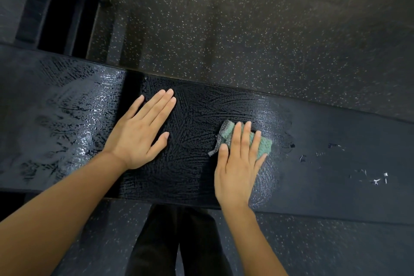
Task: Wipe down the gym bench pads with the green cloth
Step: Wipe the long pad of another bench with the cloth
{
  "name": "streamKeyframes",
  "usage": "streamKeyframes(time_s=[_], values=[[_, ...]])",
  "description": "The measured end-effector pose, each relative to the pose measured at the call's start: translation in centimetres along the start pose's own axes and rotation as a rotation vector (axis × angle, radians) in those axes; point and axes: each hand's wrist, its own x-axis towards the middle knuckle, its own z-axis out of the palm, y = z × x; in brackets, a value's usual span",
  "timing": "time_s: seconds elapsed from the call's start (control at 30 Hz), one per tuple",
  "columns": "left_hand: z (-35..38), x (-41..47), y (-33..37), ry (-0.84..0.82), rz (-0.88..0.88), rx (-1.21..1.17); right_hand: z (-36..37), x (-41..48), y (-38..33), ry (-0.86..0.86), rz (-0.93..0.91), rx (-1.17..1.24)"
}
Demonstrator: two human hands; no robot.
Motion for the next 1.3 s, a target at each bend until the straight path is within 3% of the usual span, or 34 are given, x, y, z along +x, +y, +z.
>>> streamKeyframes(time_s=[0.23, 0.5, 1.0, 1.3], values=[[0.1, 0.0, 0.0, 0.006, -0.002, -0.001, -1.5, 0.0, 1.7, -0.075, -0.114, -0.063], [0.2, -0.1, 0.2, 0.026, -0.01, -0.014, -1.0, -7.1, 5.4, -0.061, -0.012, -0.135], [0.3, 0.8, 3.3, 0.017, -0.111, -0.024, -4.7, 4.7, 6.5, -0.053, -0.04, -0.112], [0.3, 1.9, 4.1, 0.002, -0.062, -0.004, -3.5, 1.3, 7.7, -0.004, -0.125, -0.17]])
